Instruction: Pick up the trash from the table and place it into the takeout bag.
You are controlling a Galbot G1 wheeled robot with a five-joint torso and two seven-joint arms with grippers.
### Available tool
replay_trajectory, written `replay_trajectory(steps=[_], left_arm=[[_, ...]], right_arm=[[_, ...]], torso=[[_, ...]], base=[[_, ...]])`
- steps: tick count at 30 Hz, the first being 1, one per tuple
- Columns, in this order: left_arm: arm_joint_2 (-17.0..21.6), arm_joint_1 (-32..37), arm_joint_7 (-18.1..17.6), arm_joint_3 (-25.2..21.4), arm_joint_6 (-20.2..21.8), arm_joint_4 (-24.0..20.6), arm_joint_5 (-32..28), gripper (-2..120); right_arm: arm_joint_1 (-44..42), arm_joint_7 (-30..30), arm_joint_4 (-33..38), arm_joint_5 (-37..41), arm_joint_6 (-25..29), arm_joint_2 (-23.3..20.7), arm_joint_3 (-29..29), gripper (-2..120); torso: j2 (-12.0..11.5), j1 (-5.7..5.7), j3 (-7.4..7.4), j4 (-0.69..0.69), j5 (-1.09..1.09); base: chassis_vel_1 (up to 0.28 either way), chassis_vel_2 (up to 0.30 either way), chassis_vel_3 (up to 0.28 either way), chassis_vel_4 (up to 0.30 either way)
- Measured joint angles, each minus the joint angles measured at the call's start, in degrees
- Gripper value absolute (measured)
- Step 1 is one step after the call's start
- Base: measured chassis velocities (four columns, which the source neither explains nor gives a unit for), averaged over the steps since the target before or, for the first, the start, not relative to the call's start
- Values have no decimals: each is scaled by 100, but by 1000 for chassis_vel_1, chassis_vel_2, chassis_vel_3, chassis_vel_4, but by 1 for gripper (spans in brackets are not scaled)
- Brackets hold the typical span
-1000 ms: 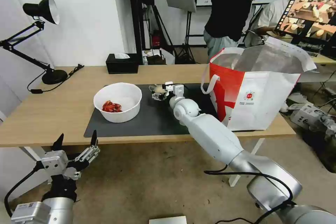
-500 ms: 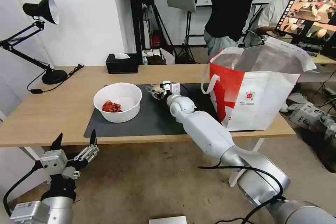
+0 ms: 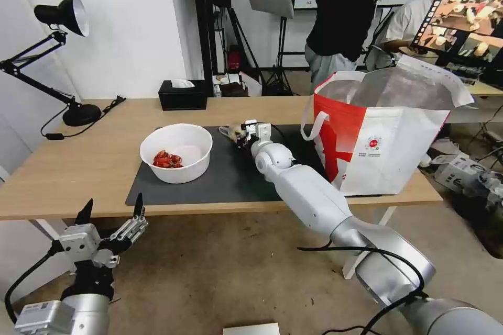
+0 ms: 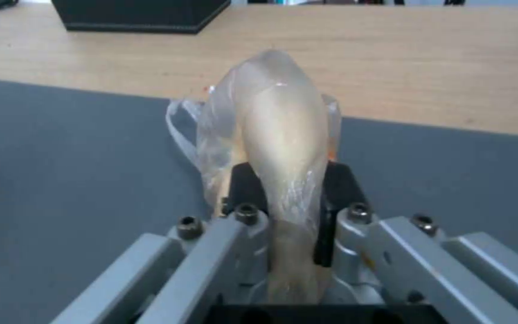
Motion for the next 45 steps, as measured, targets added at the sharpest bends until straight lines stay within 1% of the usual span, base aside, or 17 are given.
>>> replay_trajectory(steps=[5, 8, 11, 12, 14, 15, 22, 23, 26, 27, 30, 31, 35, 36, 39, 40, 45], left_arm=[[-1, -6, 0, 3, -26, 0, 5, 100], [-2, -14, -1, 1, -36, 0, 6, 100], [-6, -53, -4, 5, -41, 0, 3, 100], [-6, -53, -4, 5, -41, 0, 3, 100], [-3, -90, -4, 14, -41, 0, -7, 100], [-3, -90, -4, 14, -41, 0, -7, 100], [25, -183, -6, 9, -28, 0, -113, 100], [25, -183, -6, 9, -28, 0, -113, 100], [27, -219, -10, -33, -28, 0, -177, 100], [27, -219, -10, -33, -28, 0, -177, 100], [31, -271, -11, -57, -29, 0, -240, 100], [31, -271, -11, -57, -29, 0, -240, 100], [34, -327, -10, -8, -28, 0, -275, 100], [34, -327, -10, -8, -28, 0, -275, 100], [38, -350, -10, 40, -22, 0, -280, 100], [38, -350, -10, 40, -22, 0, -280, 100], [54, -358, -6, 70, -19, 0, -281, 100]], right_arm=[[-90, 157, 368, 26, 17, -187, -1, 4], [-117, 273, 814, 91, 19, -365, -39, 4], [-79, 547, 1706, 423, 0, -726, -154, 4], [-79, 547, 1706, 423, 0, -726, -154, 4], [70, 842, 2555, 750, -37, -1068, -240, 4], [70, 842, 2555, 750, -37, -1068, -240, 4], [526, 1656, 4176, 1735, -306, -1919, -49, 3], [526, 1656, 4176, 1735, -306, -1919, -49, 3], [604, 1992, 4866, 2217, -540, -2554, 155, 3], [604, 1992, 4866, 2217, -540, -2554, 155, 3], [437, 2157, 5481, 2637, -773, -3490, 491, 3], [437, 2157, 5481, 2637, -773, -3490, 491, 3], [-170, 2211, 5947, 2908, -879, -4503, 1066, 3], [-170, 2211, 5947, 2908, -879, -4503, 1066, 3], [-850, 2362, 6130, 3094, -889, -5035, 1735, 3], [-850, 2362, 6130, 3094, -889, -5035, 1735, 3], [-1715, 2515, 6137, 3327, -947, -5280, 2536, 3]], torso=[[-1, 0, 1, -1, 1], [0, 0, 0, 0, 1], [-1, 0, 1, 0, 1], [-1, 0, 1, 0, 1], [0, 0, -1, 0, 1], [0, 0, -1, 0, 1], [0, 0, 0, 1, 0], [0, 0, 0, 1, 0], [0, -1, -1, 1, 1], [0, -1, -1, 1, 1], [0, 0, 0, -1, 2], [0, 0, 0, -1, 2], [0, -1, -1, -2, 2], [0, -1, -1, -2, 2], [0, 0, 0, -2, 2], [0, 0, 0, -2, 2], [0, -1, 0, -1, 1]], base=[[0, 0, 0, 0], [0, 0, 0, 0], [0, 0, 0, 0], [0, 0, 0, 0], [0, 0, 0, 0], [0, 0, 0, 0], [0, 0, 0, 0], [0, 0, 0, 0], [0, 0, 0, 0], [0, 0, 0, 0], [0, 0, 0, 0], [0, 0, 0, 0], [0, 0, 0, 0], [0, 0, 0, 0], [0, 0, 0, 0], [0, 0, 0, 0], [0, 0, 0, 0]])
